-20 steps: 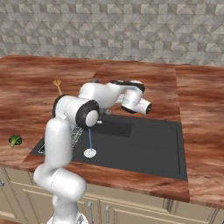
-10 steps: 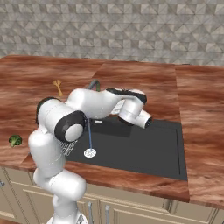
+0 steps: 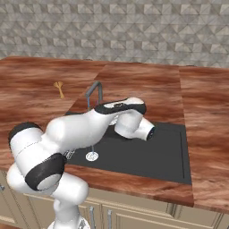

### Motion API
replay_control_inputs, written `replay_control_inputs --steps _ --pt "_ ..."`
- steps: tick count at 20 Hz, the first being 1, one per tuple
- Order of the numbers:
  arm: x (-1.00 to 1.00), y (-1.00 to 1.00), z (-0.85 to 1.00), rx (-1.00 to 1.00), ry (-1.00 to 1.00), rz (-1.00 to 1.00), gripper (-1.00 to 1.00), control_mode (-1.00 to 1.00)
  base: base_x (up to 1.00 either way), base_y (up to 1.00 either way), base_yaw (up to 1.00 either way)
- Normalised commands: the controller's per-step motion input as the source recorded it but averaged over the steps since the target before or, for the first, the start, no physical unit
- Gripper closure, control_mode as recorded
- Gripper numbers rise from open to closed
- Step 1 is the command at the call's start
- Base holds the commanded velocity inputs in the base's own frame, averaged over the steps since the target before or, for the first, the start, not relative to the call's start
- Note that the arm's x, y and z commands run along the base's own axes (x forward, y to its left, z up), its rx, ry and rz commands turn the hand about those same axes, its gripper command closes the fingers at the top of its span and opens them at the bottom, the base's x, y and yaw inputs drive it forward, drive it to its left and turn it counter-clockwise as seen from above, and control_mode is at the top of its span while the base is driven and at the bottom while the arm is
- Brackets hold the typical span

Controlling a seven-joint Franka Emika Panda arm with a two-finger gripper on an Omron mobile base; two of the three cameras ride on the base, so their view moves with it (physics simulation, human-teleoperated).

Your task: Turn on the sink faucet. Then move the broccoli from the counter to the sink. Turn off the sink. Move the vegetable from the sink to the pot next to the stove. Finally move the pot to the front right burner.

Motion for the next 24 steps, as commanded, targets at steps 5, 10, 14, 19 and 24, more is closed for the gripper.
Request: replay_control_inputs --steps 5,10,14,19,24 --pt "-0.96 0.42 0.44 -0.12 0.0 0.0 -1.0 -1.0 0.0 0.0 0.0" --pt "-0.78 0.64 0.37 -0.14 0.05 0.0 -1.0 -1.0 0.0 0.0 0.0" --pt "-0.53 0.87 0.13 -0.21 0.09 0.0 -1.0 -1.0 0.0 0.0 0.0" --pt "-0.15 1.0 0.01 -0.42 0.0 0.04 -1.0 -1.0 0.0 0.0 0.0" --pt "0.0 0.91 0.0 -0.35 0.06 0.04 -1.0 -1.0 0.0 0.0 0.0"
